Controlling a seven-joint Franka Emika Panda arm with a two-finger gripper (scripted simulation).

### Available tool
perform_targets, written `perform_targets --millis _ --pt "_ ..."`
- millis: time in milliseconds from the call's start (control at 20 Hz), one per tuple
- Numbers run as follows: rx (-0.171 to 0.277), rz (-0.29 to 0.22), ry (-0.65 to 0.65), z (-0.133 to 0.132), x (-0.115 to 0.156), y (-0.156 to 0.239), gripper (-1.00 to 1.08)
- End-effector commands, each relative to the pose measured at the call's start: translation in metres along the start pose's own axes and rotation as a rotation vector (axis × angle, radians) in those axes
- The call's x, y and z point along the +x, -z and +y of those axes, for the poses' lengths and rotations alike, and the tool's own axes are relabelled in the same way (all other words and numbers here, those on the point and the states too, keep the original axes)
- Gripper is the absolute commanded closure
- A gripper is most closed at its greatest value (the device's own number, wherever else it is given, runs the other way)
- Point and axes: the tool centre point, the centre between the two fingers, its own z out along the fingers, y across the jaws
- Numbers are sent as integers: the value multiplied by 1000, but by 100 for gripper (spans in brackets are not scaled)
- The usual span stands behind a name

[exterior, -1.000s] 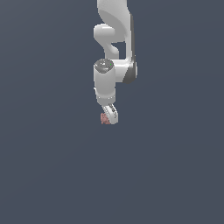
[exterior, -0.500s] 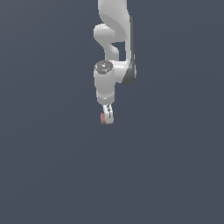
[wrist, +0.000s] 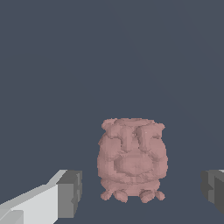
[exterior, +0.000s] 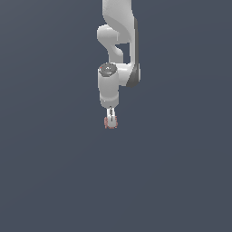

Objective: Pick up the object and move it to a goal position.

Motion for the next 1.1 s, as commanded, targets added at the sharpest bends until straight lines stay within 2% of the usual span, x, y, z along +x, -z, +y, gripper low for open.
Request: perform_targets --millis 0,900,950,1050 --pt "0 0 0 0 0 0 -92" --pt "0 0 -5 1 0 -50 -92" --pt "0 0 -5 1 0 -50 108" --pt "0 0 -5 1 0 -50 108"
